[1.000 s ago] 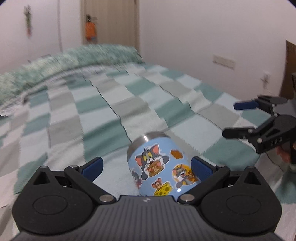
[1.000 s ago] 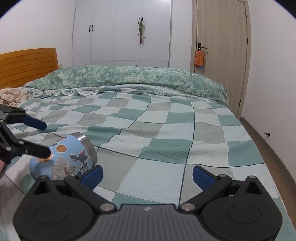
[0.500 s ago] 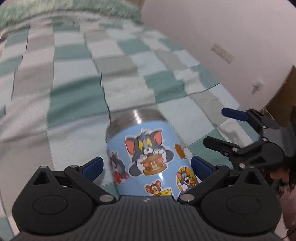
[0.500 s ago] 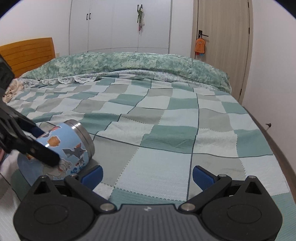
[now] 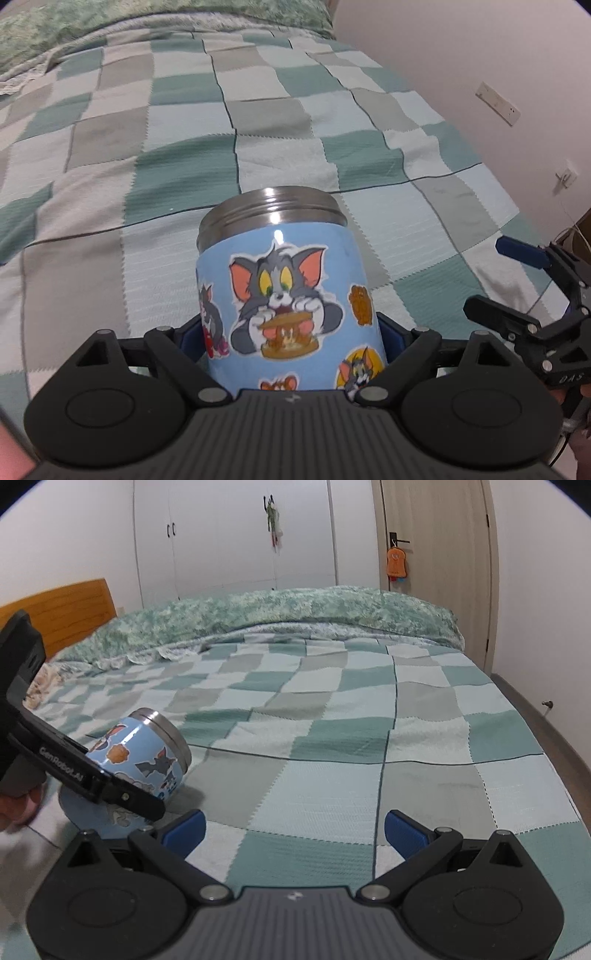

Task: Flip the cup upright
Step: 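Close the left tool around the blue cup's body and lift it, then rotate the held blue cup with the left tool so its opening faces up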

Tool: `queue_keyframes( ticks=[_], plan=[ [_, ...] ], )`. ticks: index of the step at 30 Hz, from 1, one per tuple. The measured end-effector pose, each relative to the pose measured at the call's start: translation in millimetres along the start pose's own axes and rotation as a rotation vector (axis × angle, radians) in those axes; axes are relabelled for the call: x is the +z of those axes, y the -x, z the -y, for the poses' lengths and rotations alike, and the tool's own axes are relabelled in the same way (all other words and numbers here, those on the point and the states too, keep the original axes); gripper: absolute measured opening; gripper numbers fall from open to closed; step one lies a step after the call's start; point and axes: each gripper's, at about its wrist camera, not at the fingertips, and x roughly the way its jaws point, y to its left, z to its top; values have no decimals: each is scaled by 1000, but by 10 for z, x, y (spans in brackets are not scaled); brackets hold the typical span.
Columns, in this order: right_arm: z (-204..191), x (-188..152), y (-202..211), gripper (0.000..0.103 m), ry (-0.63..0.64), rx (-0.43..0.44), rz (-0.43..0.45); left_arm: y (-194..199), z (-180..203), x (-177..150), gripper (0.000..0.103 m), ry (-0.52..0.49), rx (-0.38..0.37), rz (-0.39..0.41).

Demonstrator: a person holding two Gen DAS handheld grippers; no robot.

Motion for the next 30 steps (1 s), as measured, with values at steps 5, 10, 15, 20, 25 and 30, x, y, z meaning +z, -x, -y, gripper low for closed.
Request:
queue_keyframes(
  ticks=[5,10,15,20,25,30],
  plan=[
    [-149,-9,311,103,-10,54,26,406,171,-195,88,-6,18,20],
    [-379,-69,717,103,-9,120,61,864,355,-549,87,-1,21,34],
    [-613,-213,1122,103,-2,177,69,1263,518,-990,86,7,40,28],
    [-817,-438,1428,103,3,221,48,1477,616,-1402,85,43,43,-33],
    [-869,-704,1581,103,-25,243,15,1440,656,-1636,85,89,8,-92],
    [-800,-869,1600,103,-70,228,-7,1155,589,-1673,85,143,32,-117]
  ],
)
